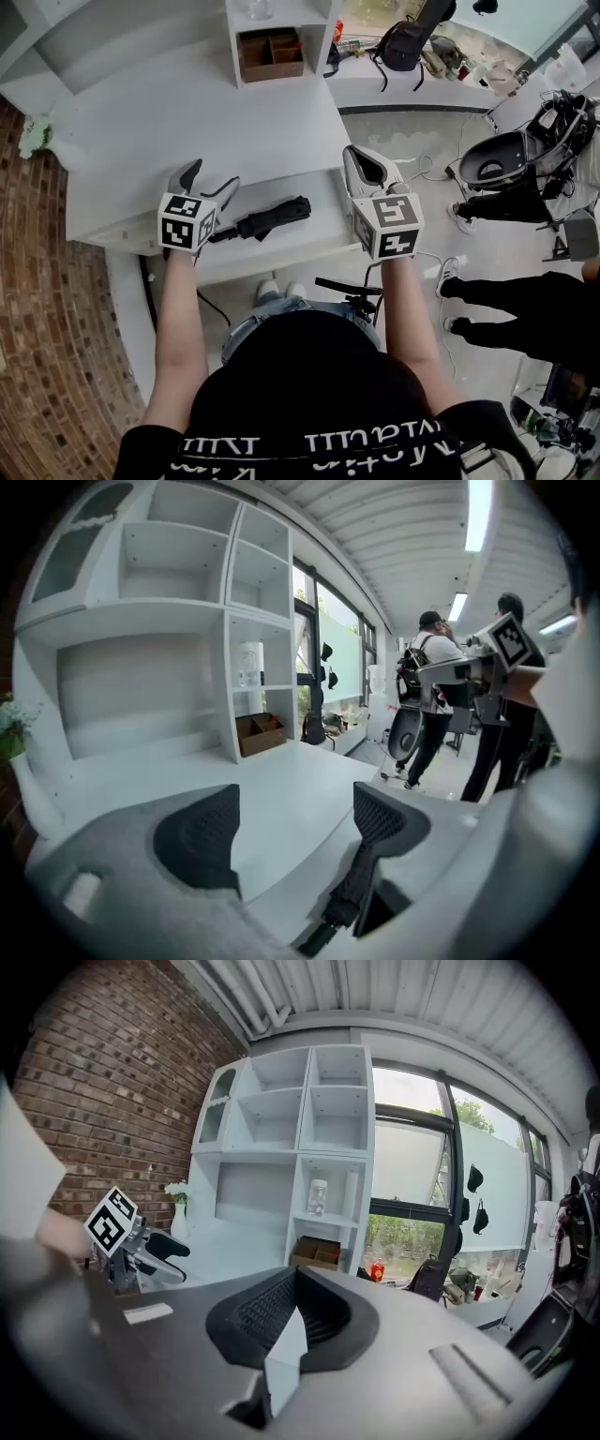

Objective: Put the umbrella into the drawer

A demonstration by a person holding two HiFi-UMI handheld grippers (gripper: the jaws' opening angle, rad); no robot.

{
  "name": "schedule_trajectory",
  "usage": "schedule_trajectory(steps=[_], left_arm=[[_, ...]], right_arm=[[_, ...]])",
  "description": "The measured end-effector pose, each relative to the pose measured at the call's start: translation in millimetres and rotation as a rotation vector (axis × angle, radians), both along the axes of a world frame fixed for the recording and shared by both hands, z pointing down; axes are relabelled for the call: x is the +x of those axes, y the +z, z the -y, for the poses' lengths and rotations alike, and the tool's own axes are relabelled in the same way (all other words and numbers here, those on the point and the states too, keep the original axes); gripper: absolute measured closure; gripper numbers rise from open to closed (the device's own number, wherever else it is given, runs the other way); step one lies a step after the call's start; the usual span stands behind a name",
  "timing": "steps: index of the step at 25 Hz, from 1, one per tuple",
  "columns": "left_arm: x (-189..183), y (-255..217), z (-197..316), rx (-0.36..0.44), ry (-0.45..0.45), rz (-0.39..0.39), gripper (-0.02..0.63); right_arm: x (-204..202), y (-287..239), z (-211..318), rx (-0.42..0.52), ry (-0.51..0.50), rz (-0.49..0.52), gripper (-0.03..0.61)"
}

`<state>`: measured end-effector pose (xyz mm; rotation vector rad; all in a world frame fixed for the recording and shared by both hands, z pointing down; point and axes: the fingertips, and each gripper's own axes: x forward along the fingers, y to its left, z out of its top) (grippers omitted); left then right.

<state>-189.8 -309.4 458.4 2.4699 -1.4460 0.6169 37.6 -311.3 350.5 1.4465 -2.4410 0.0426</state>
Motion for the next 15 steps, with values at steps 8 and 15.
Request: schedule_trajectory(steps=[8,15], left_arm=[[-25,-67,-1,0.193,-0.107,-0.106,0.229],[-27,-140,-10,0.421,-0.117,-0.175,0.265]], right_arm=[[-12,-36,3,0.061,-0.096,0.093,0.588],[-26,-67,2,0.15,-0.137,0.091,0.585]])
